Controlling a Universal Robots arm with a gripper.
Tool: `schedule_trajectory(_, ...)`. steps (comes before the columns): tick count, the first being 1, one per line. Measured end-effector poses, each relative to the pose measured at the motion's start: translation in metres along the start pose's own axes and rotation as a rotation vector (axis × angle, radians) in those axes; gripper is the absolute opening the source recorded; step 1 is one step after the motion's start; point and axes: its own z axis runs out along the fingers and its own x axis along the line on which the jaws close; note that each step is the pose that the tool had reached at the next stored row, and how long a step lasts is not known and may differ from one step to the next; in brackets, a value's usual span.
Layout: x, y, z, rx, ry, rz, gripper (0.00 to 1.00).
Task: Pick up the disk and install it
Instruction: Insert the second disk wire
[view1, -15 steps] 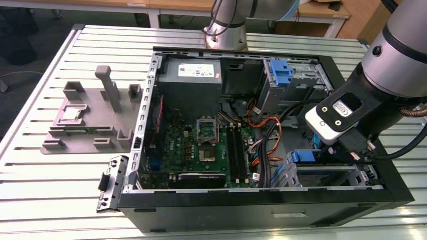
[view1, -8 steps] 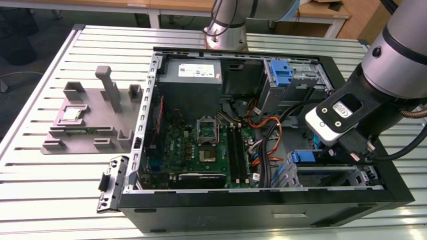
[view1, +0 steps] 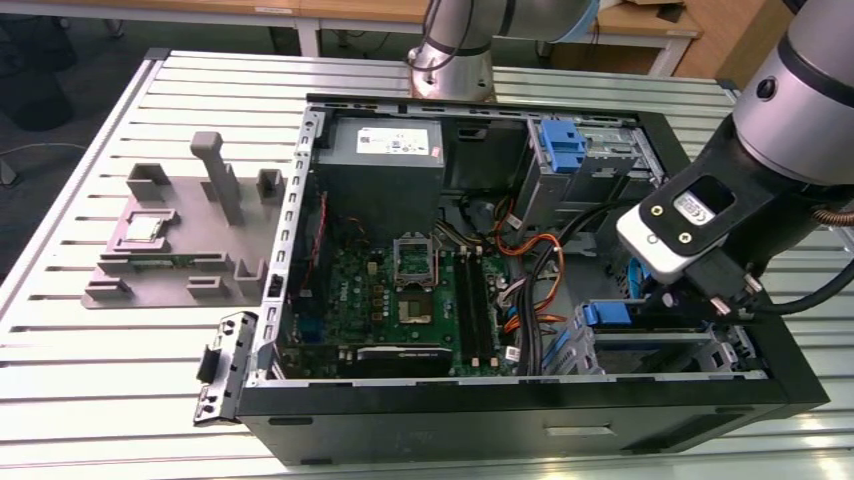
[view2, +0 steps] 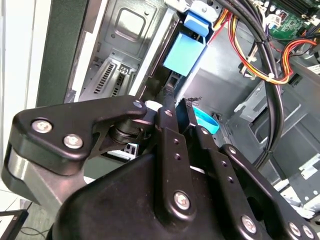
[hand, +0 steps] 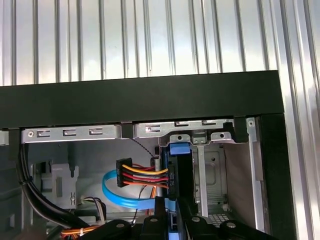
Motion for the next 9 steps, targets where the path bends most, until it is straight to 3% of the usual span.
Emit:
schedule_trajectory(6, 0.0003, 0.0007, -0.0108, 0.0003, 0.0, 0.0, 0.24)
schedule_trajectory(9, 0.0003, 0.0007, -0.0114, 0.0004, 0.0003, 0.0, 0.22)
